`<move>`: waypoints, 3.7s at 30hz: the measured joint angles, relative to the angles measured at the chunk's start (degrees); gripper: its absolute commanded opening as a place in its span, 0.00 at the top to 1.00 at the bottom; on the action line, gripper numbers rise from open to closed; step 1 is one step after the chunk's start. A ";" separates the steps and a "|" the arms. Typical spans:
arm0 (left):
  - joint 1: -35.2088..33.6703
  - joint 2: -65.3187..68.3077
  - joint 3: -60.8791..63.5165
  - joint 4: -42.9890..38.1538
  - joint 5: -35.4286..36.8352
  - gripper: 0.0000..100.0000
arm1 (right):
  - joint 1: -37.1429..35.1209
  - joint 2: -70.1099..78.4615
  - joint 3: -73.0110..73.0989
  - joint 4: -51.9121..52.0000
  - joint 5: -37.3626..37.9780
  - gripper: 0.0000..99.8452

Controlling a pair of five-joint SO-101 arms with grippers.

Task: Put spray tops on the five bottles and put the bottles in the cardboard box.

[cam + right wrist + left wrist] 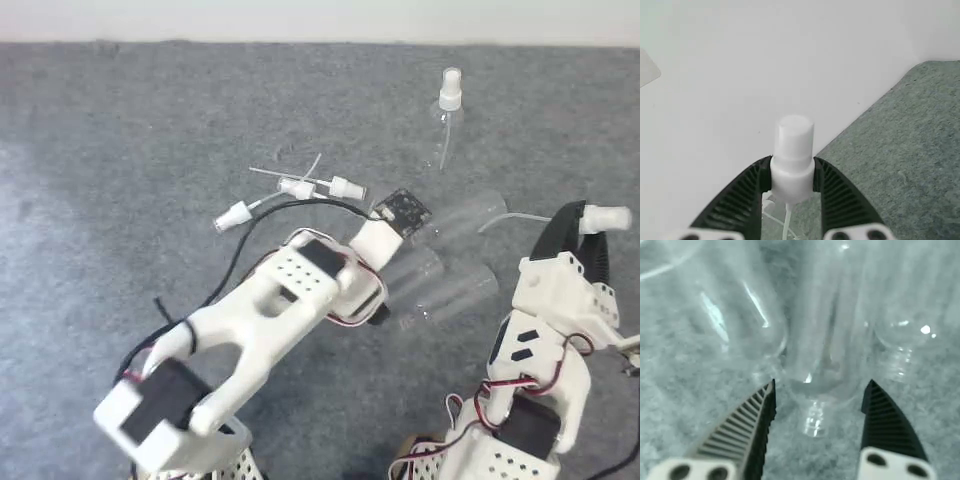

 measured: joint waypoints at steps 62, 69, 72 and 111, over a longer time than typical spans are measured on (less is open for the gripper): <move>-7.21 -21.89 -1.14 20.75 0.70 0.74 | 0.00 0.00 0.00 -0.09 0.00 0.99; -3.08 -21.01 4.40 9.85 -2.64 0.74 | 0.00 0.00 0.00 -0.09 0.00 0.99; -3.16 -16.26 3.52 8.79 -3.25 0.74 | 0.00 0.00 0.00 -0.09 0.00 0.99; -23.74 -3.69 -10.11 25.05 -45.89 0.85 | 0.00 0.00 0.00 -0.09 0.00 0.99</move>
